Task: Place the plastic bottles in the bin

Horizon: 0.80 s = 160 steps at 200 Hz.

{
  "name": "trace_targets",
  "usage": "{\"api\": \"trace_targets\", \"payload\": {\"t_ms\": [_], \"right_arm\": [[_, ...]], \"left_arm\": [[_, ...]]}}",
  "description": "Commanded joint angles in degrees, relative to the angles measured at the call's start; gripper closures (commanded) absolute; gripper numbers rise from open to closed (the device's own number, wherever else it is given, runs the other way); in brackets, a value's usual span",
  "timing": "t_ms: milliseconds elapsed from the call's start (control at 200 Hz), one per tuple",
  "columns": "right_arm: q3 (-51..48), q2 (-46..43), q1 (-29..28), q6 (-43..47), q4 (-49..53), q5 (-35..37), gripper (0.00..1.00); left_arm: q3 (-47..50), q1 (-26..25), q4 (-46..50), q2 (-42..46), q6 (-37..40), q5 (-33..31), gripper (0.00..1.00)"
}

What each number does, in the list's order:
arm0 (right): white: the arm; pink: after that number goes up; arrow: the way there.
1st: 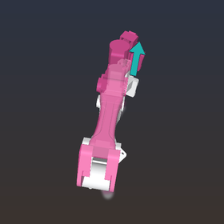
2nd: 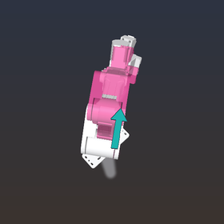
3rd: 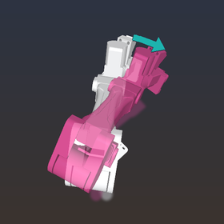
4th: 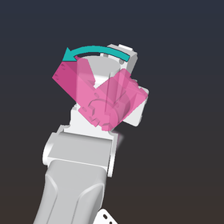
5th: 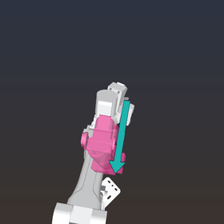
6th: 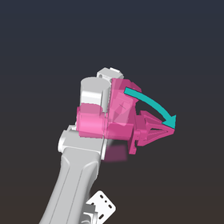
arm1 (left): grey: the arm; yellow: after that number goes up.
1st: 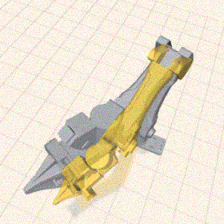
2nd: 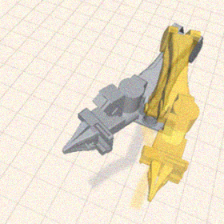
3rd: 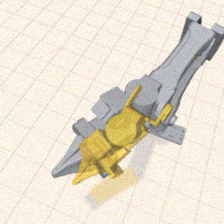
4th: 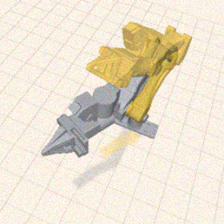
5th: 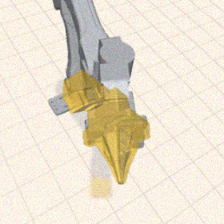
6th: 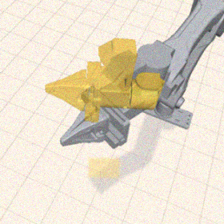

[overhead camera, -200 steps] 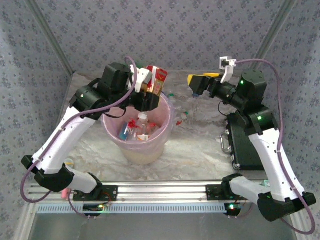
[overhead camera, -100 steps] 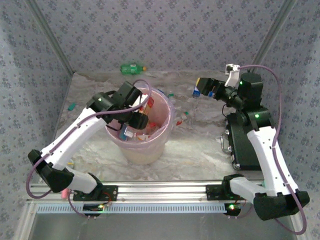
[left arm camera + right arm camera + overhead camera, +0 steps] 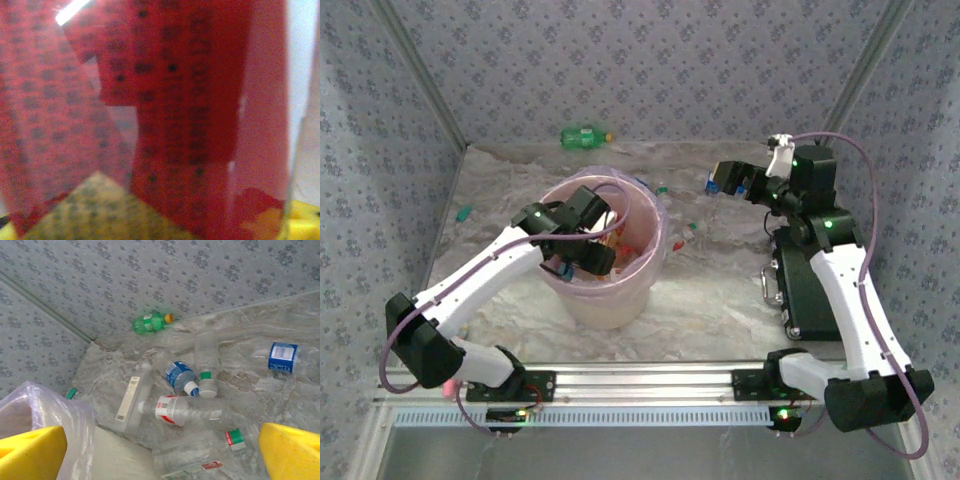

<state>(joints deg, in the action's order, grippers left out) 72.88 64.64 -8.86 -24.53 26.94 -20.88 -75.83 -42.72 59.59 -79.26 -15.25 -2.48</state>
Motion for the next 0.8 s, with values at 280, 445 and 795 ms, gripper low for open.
{"api": "trace_targets", "payload": {"t_ms": [280, 445, 795], "right_arm": [[2.4, 5.1, 0.1, -3.0, 6.5, 6.8, 0.0], [4.0, 8.8, 0.3, -9.1, 8.7, 13.5, 0.0], [7.0, 26.2, 1.4, -36.2, -3.1, 23.9, 0.0]], "left_arm": [[1.9, 0.7, -2.6, 1.6, 1.0, 1.5, 0.06], [0.1, 0.6, -1.4, 2.9, 0.9, 1.1, 0.0], [-7.3, 0.5, 3.2, 6.8, -1.6, -2.5, 0.0]]}}
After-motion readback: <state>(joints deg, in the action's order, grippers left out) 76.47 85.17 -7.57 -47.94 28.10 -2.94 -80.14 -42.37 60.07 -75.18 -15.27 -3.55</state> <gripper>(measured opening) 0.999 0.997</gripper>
